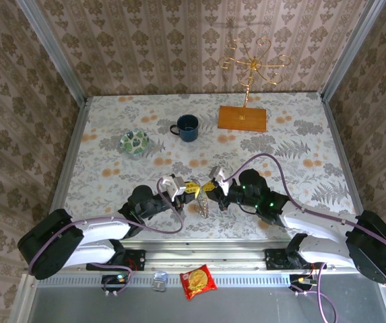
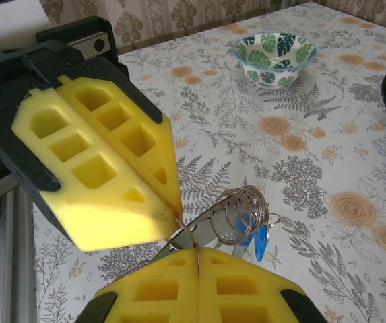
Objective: Put the keys on the keyring
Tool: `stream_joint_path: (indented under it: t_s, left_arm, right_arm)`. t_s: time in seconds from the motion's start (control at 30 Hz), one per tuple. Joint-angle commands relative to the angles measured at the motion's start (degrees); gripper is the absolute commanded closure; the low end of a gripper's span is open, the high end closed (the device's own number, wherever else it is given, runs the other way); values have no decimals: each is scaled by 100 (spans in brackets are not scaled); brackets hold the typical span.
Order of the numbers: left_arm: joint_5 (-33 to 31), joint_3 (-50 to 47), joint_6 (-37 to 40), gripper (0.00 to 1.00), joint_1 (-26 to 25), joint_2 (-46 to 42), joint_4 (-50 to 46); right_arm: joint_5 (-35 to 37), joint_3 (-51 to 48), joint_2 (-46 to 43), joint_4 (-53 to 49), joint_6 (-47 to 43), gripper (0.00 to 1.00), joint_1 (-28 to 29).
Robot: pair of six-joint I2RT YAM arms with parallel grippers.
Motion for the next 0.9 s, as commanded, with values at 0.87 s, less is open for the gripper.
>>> stream_joint_path:
  t_s: [0.87]
  left_arm:
    - [-37,94,62,100,-56,-123,95]
  right_arm:
    - [-123,211,-79,-42,-160,100,3]
